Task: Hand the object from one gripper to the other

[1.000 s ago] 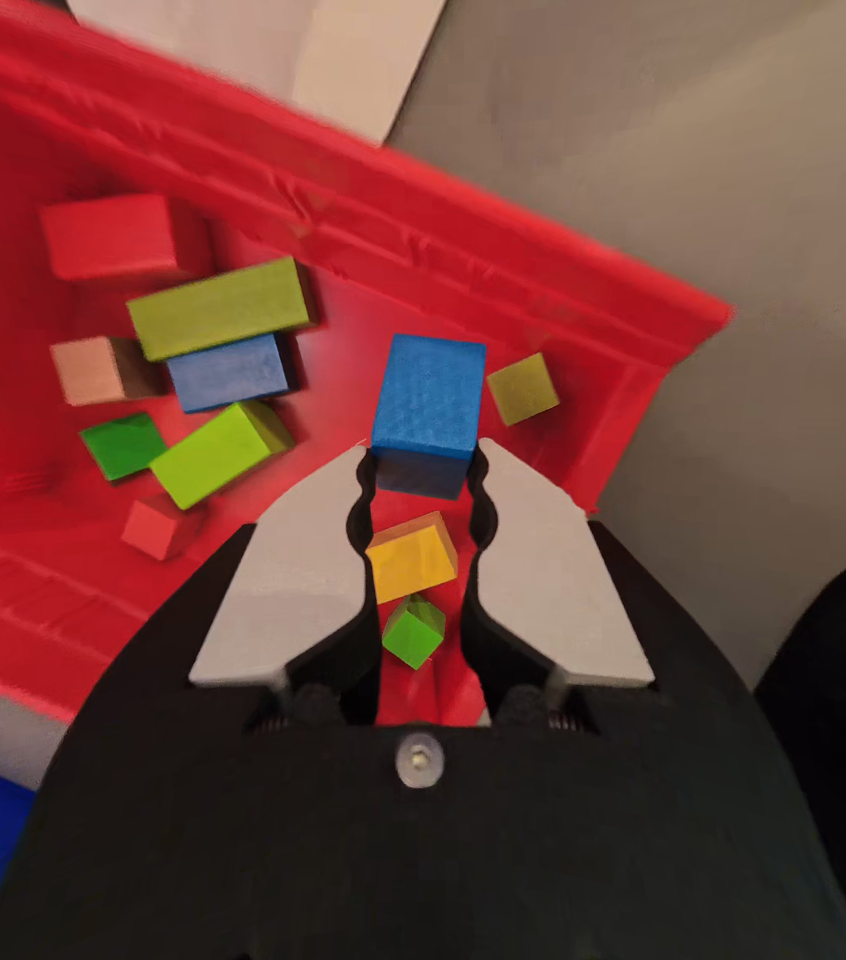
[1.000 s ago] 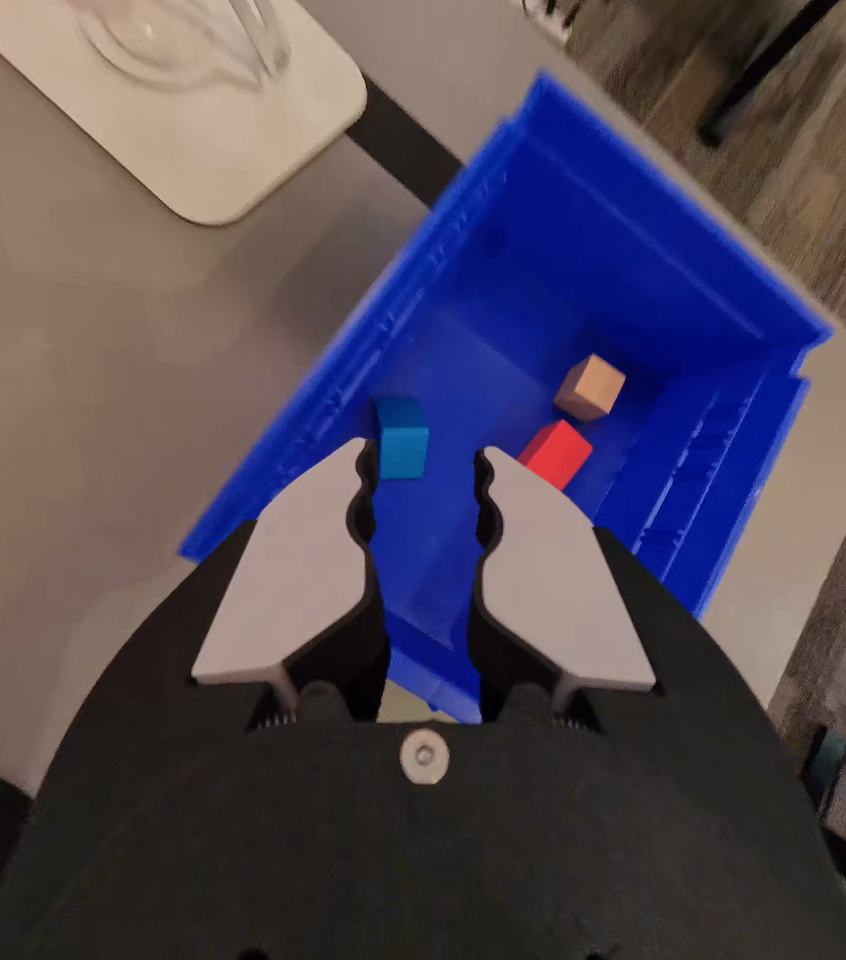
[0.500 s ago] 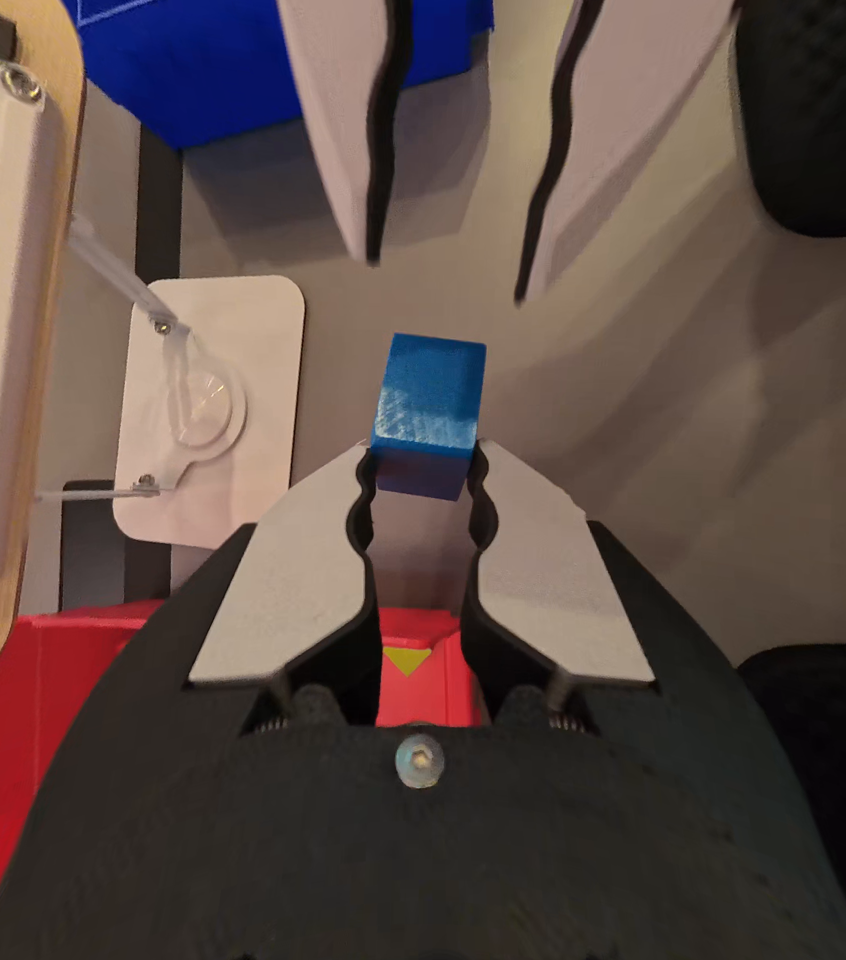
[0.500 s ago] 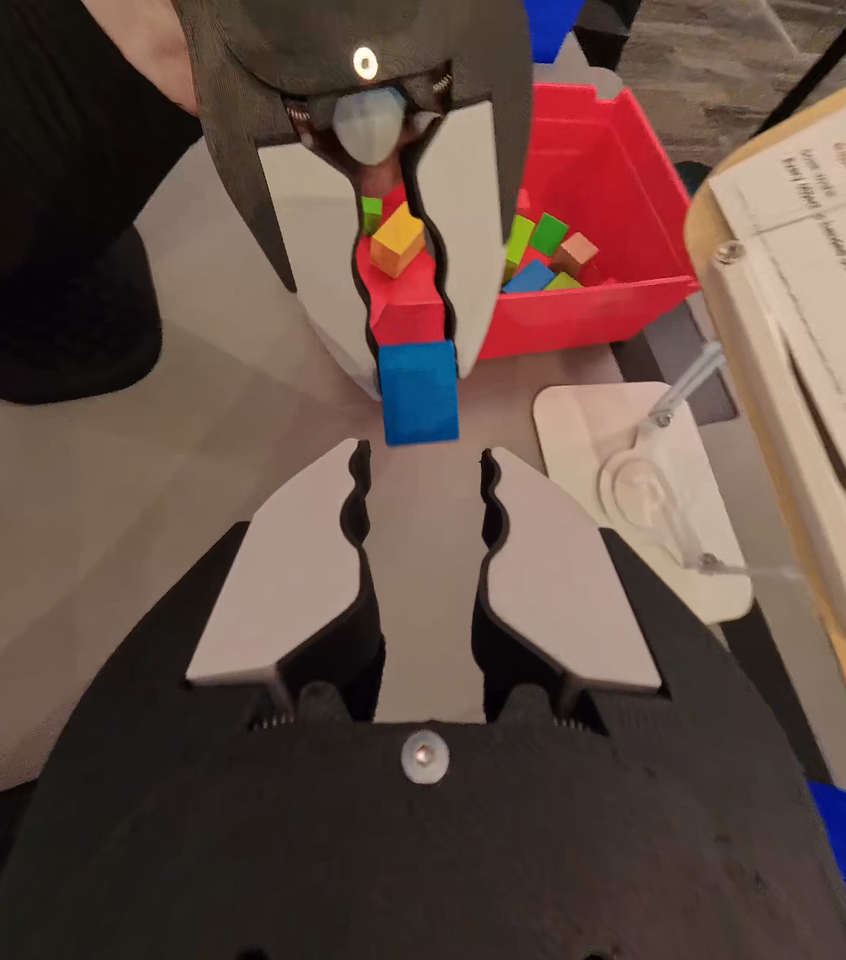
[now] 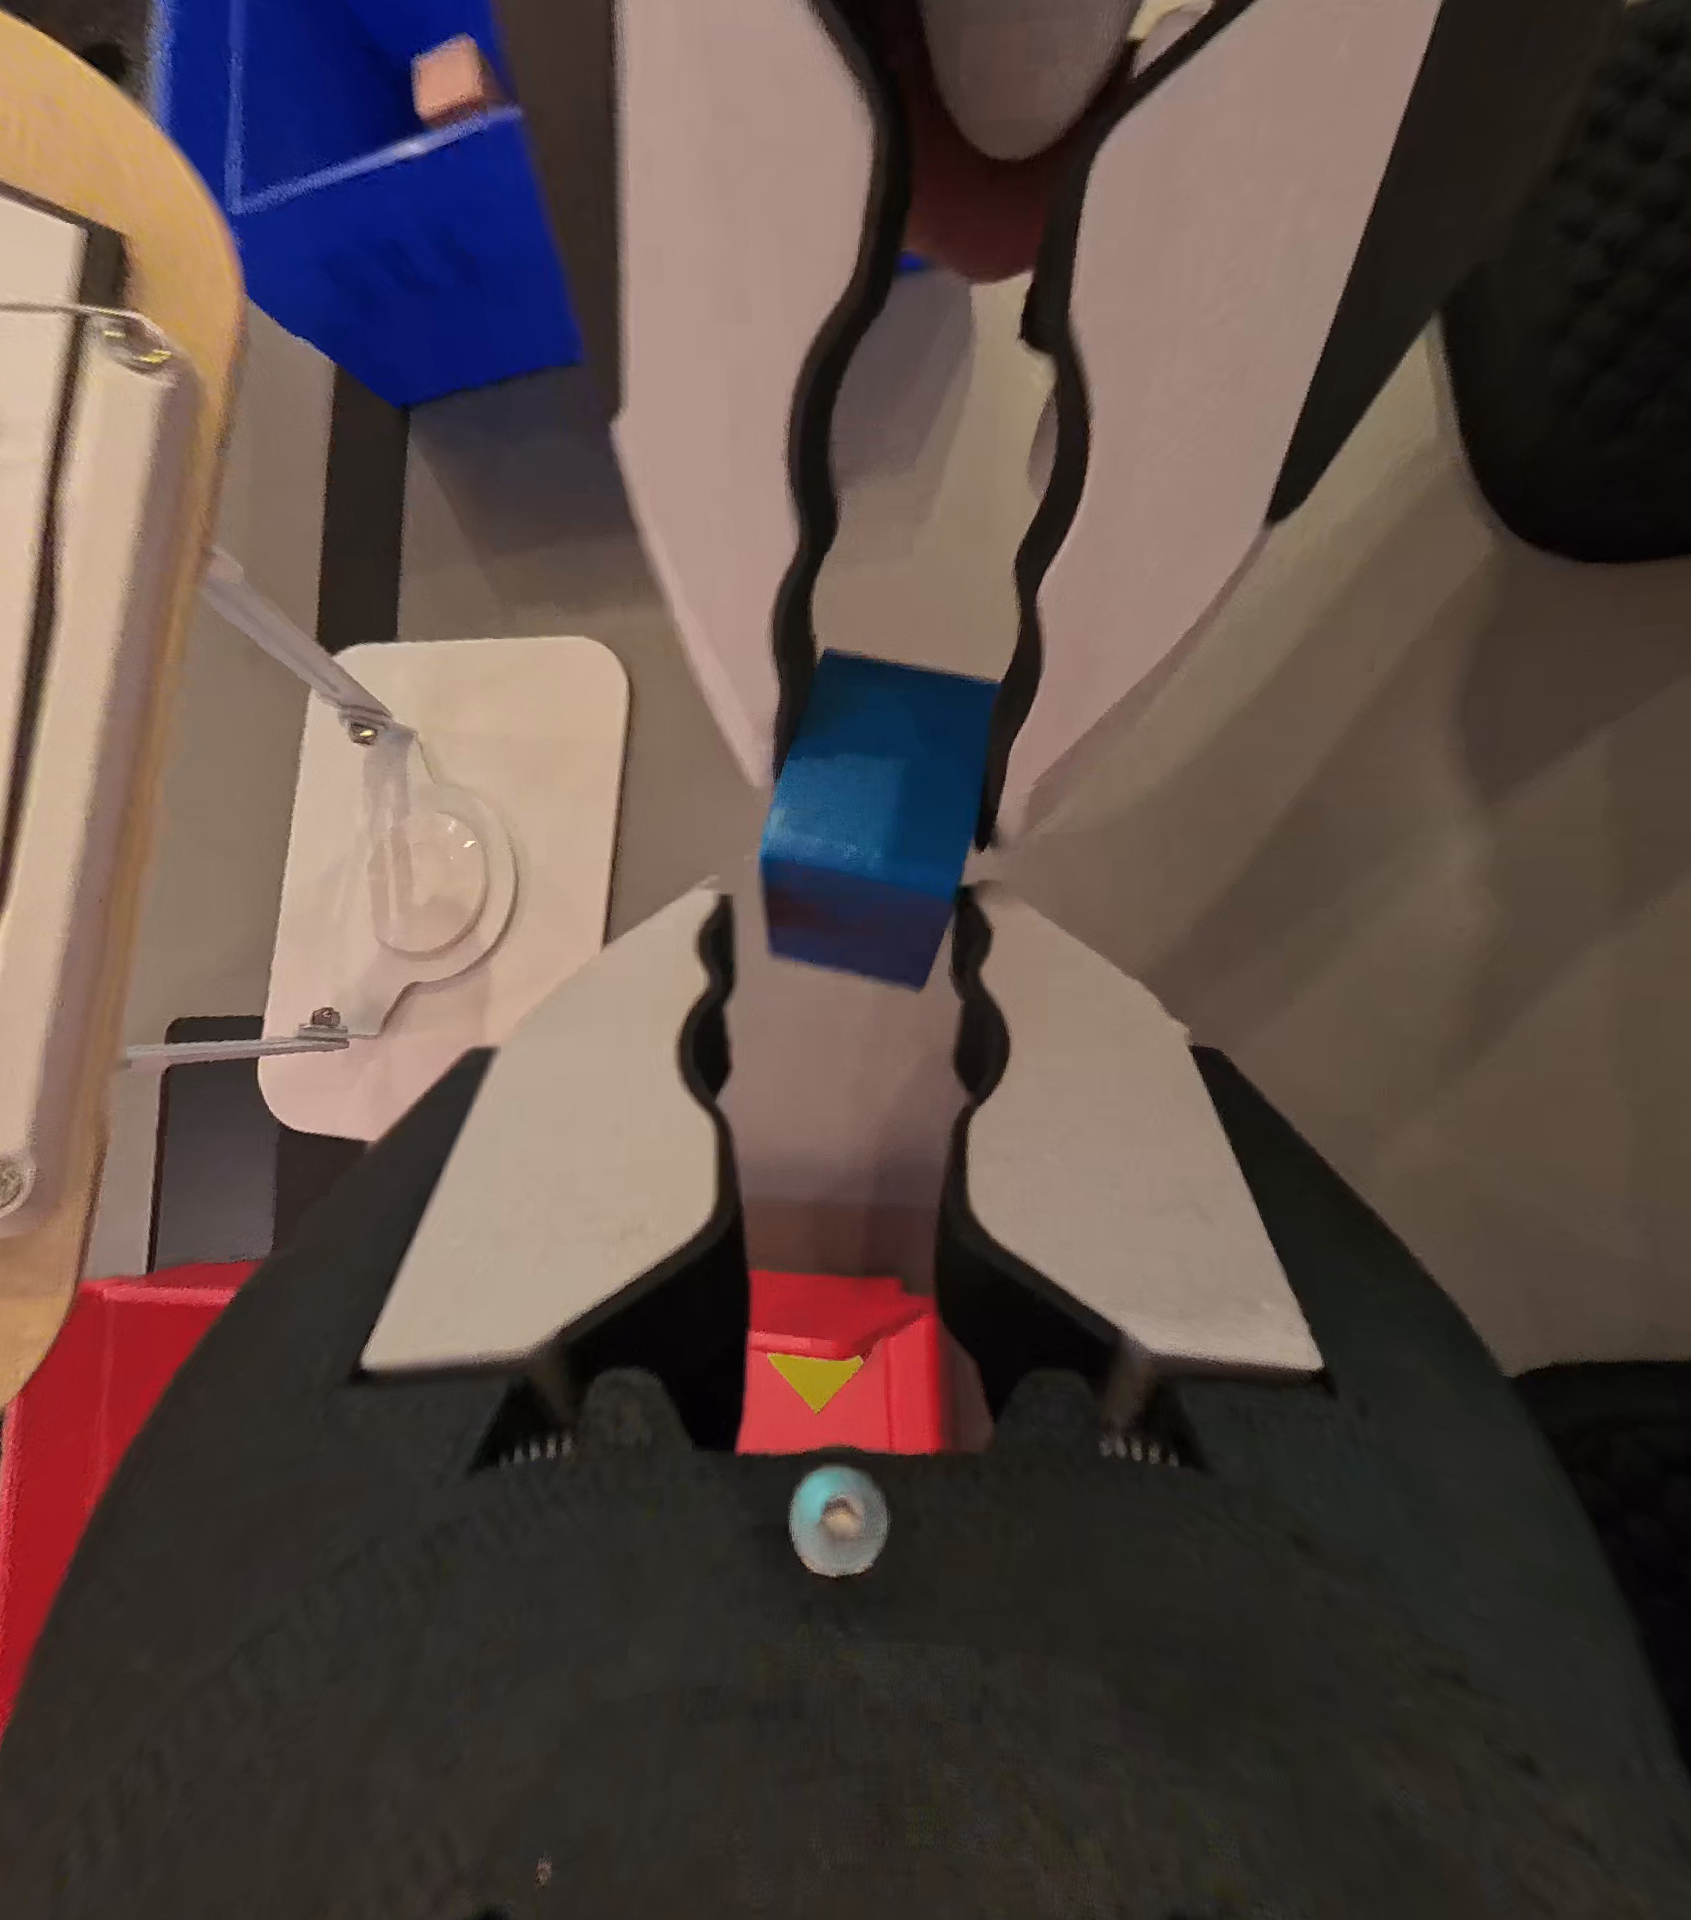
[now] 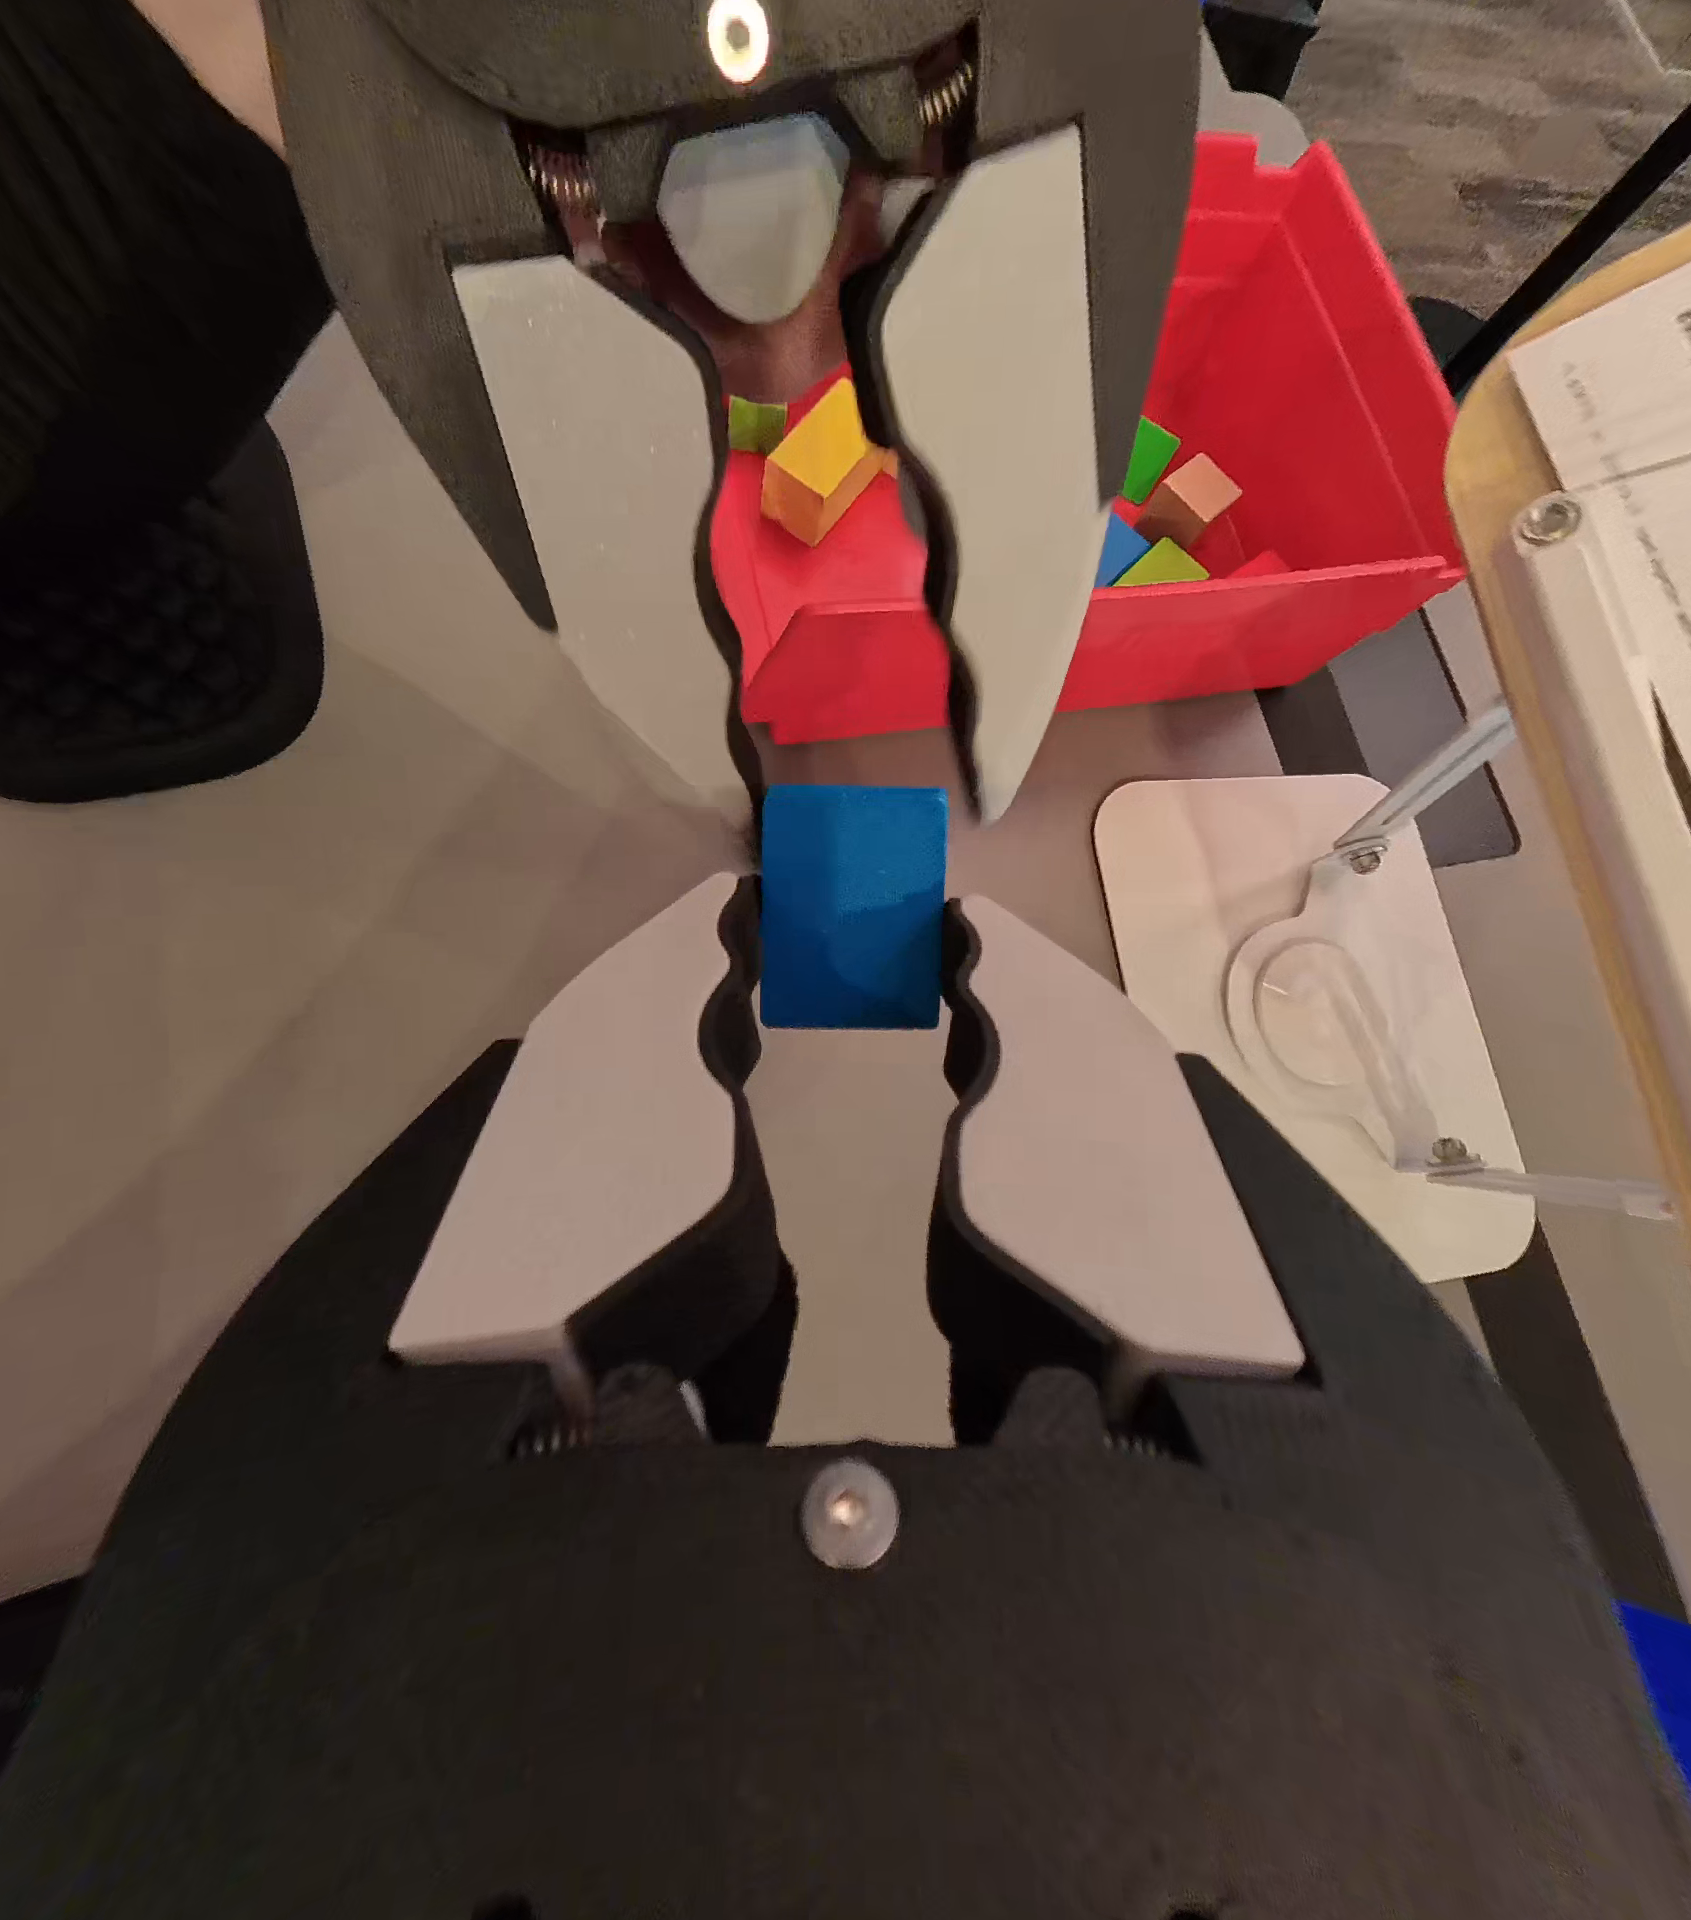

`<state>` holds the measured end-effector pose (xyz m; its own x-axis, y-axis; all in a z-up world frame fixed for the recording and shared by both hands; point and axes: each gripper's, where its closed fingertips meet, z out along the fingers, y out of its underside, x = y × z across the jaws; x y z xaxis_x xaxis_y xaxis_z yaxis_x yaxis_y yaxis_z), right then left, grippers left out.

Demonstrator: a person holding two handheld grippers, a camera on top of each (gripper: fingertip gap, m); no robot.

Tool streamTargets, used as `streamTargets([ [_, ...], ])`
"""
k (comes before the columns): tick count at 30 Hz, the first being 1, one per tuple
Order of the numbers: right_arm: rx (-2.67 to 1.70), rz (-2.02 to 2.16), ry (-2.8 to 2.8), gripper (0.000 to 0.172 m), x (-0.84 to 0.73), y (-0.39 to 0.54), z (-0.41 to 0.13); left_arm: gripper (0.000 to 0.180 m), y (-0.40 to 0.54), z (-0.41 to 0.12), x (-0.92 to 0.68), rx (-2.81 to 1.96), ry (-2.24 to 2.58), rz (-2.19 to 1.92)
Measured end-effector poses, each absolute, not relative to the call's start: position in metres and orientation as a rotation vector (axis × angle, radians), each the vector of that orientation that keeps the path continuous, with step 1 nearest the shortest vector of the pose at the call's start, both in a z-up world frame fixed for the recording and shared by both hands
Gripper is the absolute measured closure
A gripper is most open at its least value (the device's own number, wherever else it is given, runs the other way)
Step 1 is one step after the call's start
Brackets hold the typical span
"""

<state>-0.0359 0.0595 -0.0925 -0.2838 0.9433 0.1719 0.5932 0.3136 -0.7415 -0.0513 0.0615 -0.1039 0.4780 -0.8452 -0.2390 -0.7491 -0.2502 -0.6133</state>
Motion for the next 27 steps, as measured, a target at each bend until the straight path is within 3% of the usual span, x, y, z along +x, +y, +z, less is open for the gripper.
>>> streamTargets([
  [3, -1.469, 0.698, -1.813, 0.141, 0.0, 0.106, -0.075, 0.12, 0.065, -0.096, -0.074, -2.068, 1.215, -0.146],
  [6, -1.714, 0.521, -1.566, 0.141, 0.069, 0.192, -0.08, 0.124, 0.073, -0.109, -0.128, -2.195, 1.037, -0.123],
  [11, -2.052, 0.316, -1.286, 0.14, 0.17, 0.29, -0.139, 0.126, 0.074, -0.164, -0.22, -2.485, 0.784, 0.001],
  [18, -2.305, 0.216, -1.28, 0.14, 0.208, 0.314, -0.225, 0.125, 0.058, -0.211, -0.256, -2.696, 0.717, 0.01],
  [27, -2.446, 0.138, -1.305, 0.14, 0.226, 0.317, -0.258, 0.124, 0.043, -0.24, -0.267, -2.833, 0.71, -0.015],
])
